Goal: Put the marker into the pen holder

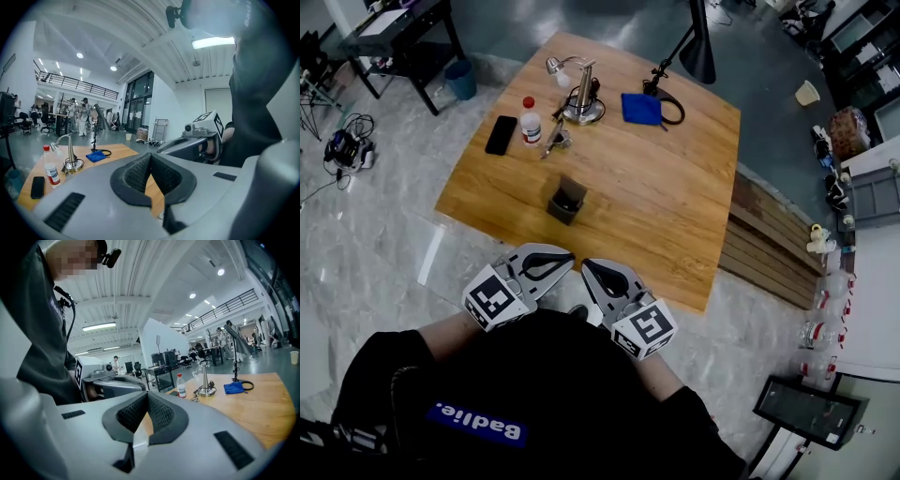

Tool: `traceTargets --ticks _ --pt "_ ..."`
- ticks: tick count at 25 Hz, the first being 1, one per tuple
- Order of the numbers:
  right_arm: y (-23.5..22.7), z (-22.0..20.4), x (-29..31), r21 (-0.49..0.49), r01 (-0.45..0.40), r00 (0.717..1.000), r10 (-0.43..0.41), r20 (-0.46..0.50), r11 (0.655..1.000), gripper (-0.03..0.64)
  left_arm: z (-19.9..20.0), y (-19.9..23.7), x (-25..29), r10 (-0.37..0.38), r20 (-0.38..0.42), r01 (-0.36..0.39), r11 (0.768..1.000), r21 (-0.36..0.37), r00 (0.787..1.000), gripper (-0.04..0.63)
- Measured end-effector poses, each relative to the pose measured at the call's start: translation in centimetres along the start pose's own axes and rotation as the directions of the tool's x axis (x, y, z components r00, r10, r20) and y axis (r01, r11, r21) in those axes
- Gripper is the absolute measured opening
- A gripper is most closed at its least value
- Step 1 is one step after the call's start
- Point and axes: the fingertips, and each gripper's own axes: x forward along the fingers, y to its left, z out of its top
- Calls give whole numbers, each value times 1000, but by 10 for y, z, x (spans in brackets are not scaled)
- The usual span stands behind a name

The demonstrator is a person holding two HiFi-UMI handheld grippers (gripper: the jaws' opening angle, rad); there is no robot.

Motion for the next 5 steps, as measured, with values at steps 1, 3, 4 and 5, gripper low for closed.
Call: traceTargets --ticks 1,3,4,5 --pt "0 0 0 0 -1 1000 1 0 1000 6 1 0 0 1 1 -1 1000 -1 1000 9" --pt "1 2 1 -1 -3 1000 3 -1 1000 6 3 0 -1 5 2 -5 1000 -6 1000 9" --pt "1 2 1 -2 -5 1000 5 -2 1000 6 4 1 -1 8 3 -8 1000 -9 1000 9" --pt "1 3 1 -3 -6 1000 6 -2 1000 6 5 1 -2 11 3 -11 1000 -12 1000 9"
